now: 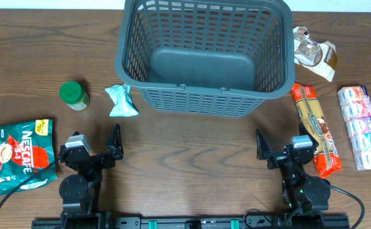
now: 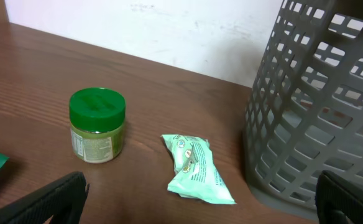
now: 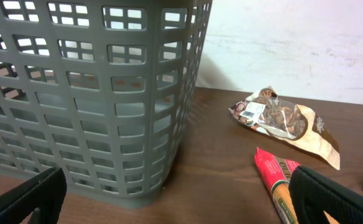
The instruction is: Pack container
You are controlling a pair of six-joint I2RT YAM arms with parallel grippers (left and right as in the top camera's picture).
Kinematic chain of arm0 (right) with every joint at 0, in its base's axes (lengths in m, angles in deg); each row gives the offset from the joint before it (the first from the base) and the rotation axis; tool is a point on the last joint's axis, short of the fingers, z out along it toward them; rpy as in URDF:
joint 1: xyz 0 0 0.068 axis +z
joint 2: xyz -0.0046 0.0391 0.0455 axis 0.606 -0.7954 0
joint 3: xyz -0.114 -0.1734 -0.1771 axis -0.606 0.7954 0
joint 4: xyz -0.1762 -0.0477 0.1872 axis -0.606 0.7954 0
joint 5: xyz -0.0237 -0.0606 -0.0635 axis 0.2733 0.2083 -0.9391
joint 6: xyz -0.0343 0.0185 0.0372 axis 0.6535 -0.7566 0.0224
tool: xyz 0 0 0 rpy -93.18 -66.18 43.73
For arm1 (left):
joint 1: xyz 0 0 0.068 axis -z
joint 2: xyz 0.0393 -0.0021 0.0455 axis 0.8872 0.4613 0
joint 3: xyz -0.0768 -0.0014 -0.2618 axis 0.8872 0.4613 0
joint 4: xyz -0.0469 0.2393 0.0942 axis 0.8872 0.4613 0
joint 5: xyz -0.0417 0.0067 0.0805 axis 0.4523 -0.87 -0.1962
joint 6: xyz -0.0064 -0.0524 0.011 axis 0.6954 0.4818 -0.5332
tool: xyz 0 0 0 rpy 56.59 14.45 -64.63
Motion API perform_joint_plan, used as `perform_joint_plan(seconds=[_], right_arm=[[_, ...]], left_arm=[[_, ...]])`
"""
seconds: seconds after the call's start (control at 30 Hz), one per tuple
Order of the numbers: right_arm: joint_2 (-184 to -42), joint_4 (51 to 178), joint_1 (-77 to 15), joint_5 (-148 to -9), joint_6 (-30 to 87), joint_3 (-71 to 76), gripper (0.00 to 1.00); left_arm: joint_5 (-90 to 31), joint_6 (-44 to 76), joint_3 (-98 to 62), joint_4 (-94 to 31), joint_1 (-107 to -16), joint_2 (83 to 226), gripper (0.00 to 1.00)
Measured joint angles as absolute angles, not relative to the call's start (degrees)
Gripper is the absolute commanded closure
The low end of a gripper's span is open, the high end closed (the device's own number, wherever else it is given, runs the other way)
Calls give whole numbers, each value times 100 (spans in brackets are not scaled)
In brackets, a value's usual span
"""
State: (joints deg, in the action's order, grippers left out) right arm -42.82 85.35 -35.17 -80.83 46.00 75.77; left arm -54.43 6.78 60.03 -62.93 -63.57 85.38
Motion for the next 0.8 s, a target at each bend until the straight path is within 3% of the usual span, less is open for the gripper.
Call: perform_joint_plan(seconds=[0.8], right_arm=[[-4282,8535,-3517,-8083,4600,7577,1]], left_arm=[[-5443,680,6003,-6293,-6208,8538,1]])
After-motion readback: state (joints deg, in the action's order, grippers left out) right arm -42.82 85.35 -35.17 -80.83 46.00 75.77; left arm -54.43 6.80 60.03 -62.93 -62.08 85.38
